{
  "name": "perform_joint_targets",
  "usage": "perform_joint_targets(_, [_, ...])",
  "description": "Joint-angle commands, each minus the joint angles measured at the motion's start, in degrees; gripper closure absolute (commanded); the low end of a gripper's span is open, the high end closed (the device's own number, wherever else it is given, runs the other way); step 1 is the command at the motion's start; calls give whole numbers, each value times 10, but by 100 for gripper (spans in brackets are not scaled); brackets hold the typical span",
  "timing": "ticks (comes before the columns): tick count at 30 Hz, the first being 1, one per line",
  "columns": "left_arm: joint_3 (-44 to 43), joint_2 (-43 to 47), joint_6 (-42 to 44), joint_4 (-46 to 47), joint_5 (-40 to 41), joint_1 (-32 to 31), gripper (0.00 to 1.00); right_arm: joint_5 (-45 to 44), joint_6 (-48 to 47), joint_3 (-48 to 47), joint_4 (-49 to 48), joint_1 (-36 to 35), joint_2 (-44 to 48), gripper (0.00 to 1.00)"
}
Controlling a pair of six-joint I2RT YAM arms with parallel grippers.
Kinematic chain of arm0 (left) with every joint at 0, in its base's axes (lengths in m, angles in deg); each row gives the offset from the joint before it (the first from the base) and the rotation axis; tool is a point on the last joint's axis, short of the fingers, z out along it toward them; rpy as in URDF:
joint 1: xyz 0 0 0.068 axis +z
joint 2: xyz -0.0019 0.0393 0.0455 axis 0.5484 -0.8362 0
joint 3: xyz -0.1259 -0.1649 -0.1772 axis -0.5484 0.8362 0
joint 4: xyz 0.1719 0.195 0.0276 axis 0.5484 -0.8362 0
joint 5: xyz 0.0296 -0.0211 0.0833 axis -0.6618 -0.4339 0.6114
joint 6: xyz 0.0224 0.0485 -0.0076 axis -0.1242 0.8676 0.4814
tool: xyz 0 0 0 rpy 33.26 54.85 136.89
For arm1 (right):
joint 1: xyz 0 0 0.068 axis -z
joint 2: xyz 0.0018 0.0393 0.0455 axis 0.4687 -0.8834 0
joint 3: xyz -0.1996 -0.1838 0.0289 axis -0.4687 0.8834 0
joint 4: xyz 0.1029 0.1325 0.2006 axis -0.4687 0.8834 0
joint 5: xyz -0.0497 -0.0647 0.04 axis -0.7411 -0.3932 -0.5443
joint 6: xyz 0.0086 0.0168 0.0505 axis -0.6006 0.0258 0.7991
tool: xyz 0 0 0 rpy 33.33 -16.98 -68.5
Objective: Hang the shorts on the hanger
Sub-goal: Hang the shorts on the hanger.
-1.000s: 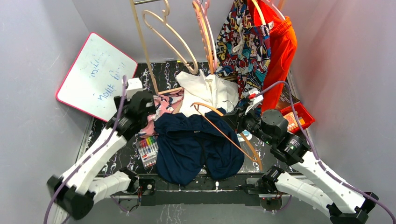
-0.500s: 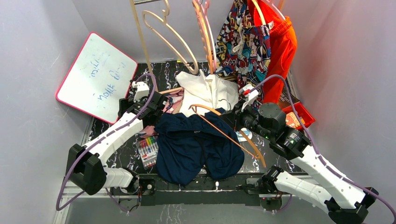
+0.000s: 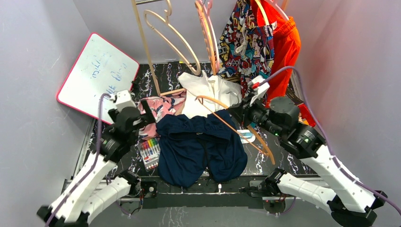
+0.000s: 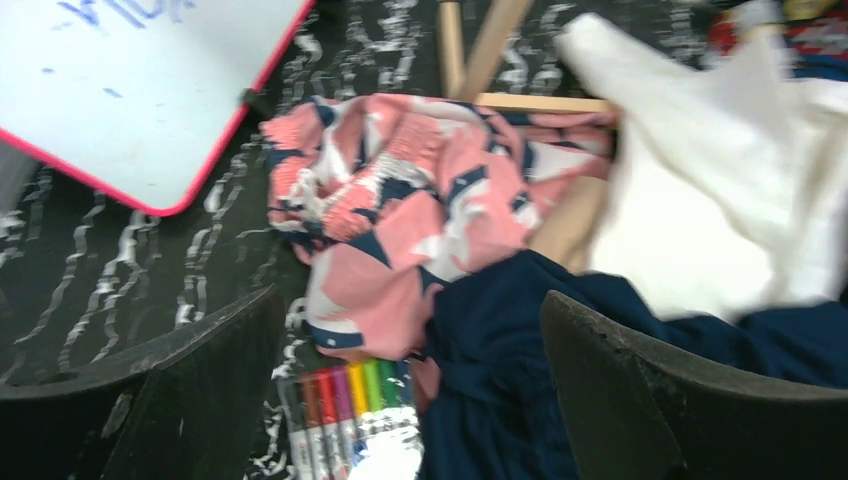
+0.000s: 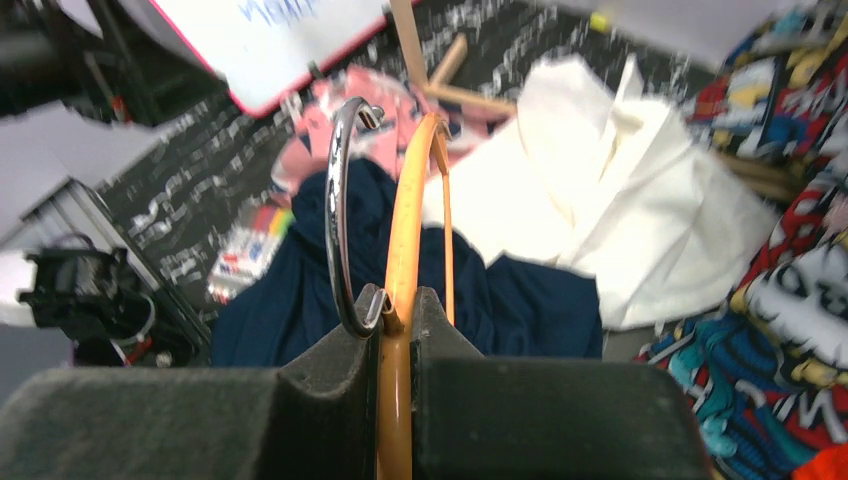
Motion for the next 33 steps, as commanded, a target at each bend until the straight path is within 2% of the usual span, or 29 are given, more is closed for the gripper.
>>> perform_joint_targets(1, [52, 104, 32, 42, -163, 2, 2, -10, -32, -72, -51, -1, 28, 100])
perform_joint_targets(5, [67, 127, 33, 23, -260, 2, 2, -18, -14, 22, -89, -1, 85, 100])
perform_joint_targets(9, [76, 95, 18, -2, -339, 2, 6, -39, 6, 101, -117, -1, 138, 100])
perform_joint_targets(12, [64, 74, 29, -9, -413, 2, 7, -41, 13, 126, -131, -1, 167, 100])
perform_joint_targets(15, [66, 73, 36, -3, -443, 2, 7, -43, 14, 133, -129, -1, 179, 100])
perform_joint_targets(20, [110, 99, 27, 41, -424, 2, 8, -48, 19, 146, -125, -1, 188, 100])
perform_joint_targets(22, [136, 111, 40, 73, -463, 2, 9, -50, 19, 152, -128, -2, 194, 100])
perform_joint_targets(25, [164, 132, 64, 120, -520, 2, 15, -50, 11, 158, -133, -1, 202, 100])
perform_joint_targets(29, [187, 160, 15, 158, -495, 2, 10, -54, 7, 155, -121, -1, 208, 100])
perform_joint_targets(33, [180, 133, -131, 117, -370, 2, 13, -60, 9, 168, -121, -1, 224, 100])
